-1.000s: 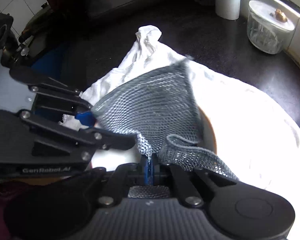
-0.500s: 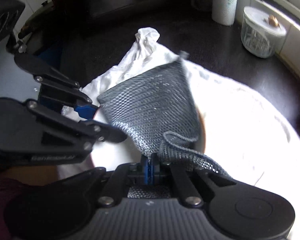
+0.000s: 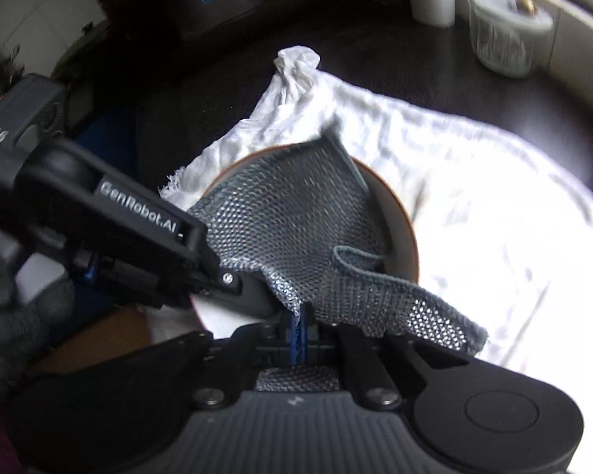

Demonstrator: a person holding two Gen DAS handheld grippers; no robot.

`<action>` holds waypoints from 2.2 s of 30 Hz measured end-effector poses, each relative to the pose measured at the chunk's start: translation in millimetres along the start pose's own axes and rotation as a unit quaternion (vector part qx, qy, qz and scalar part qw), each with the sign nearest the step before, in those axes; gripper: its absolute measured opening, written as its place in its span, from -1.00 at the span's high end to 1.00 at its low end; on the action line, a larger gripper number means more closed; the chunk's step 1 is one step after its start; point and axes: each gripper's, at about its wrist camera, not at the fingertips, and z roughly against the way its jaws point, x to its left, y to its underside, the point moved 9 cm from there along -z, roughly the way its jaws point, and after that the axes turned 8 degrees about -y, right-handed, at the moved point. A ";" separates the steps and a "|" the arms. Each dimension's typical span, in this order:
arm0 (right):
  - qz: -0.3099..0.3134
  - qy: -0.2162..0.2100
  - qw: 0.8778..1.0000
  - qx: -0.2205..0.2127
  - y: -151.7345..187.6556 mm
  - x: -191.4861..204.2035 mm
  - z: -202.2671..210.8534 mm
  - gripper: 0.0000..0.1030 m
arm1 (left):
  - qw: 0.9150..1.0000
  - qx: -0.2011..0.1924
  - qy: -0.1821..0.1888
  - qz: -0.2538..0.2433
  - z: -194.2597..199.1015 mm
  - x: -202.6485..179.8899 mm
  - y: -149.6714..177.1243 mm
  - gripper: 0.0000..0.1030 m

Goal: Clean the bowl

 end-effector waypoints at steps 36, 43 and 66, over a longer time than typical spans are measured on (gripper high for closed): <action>-0.019 -0.019 0.999 0.036 -12.1 -16.0 -11.9 0.92 | 0.999 -0.018 -0.028 0.018 6.4 -1.3 -2.8 0.66; 0.036 0.013 0.998 0.057 -1.2 -9.8 -15.6 0.94 | 0.972 -0.043 -0.110 -0.202 1.6 -28.3 8.9 0.63; 0.057 0.032 0.996 0.052 -19.0 -23.6 -27.5 0.98 | 0.919 -0.095 -0.155 -0.351 9.5 -44.7 -12.0 0.70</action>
